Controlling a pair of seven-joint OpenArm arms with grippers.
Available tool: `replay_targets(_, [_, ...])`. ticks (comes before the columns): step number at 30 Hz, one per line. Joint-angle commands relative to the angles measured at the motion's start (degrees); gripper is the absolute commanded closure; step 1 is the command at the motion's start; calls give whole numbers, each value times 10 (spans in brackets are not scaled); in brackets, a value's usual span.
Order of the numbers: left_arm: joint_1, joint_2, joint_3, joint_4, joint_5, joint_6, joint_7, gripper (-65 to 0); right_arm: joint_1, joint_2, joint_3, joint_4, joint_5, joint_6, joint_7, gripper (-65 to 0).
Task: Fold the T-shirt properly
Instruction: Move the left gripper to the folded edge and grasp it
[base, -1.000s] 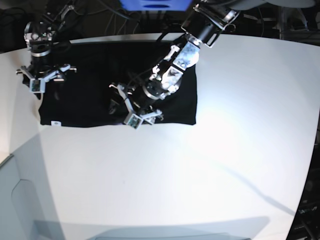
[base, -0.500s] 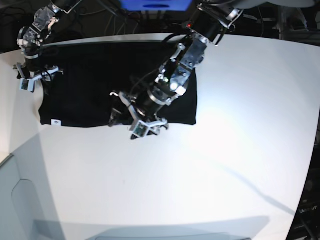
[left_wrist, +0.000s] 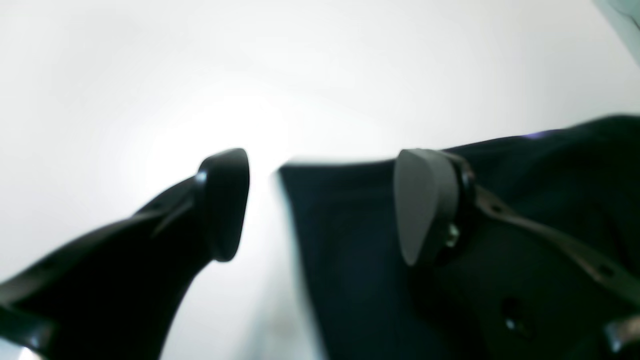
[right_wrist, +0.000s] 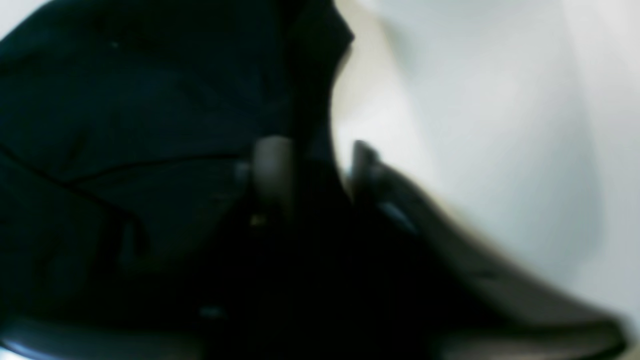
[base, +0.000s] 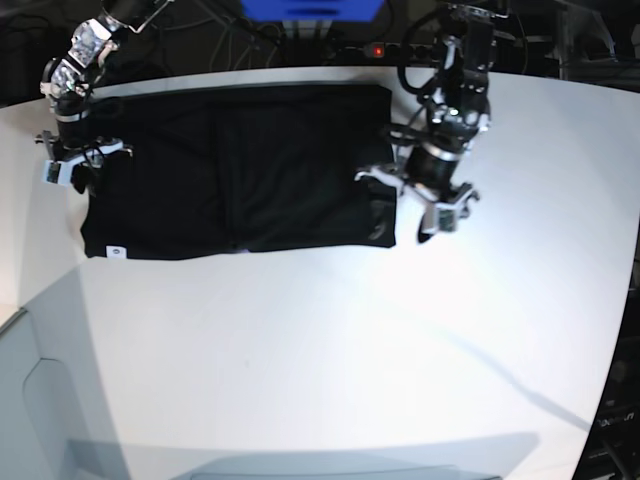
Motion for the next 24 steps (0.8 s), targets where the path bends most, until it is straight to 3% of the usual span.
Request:
replay_targets(1, [6,-3,-24,5,-21,-1,-15,-438,-5,4,2,-5,-34,8,-36,-67])
replay_targets(2, [14,-8,-42,-4,-44,-1,-14,-438,-5,4,2,-5,-34,8,-36,-2])
replay_targets(6, [23,-33,-72,-50,-132,-1,-12,-438,-5,4,2,-3,-34,8,-36,0])
replay_targets(10, [23,-47,-71,-75,-179,-1,-12,-438,-5,2,4,29,-34,8,-36,0])
replay_targets(15, [23,-41,-69,-78,-190,-1,-11,-438,-6,-21,6,108,-32,8,-36,0])
replay_targets(24, [8,-42,10,-111,-189,-1,-11,-438,-32,-72,-33,245,-32,8,-37,0])
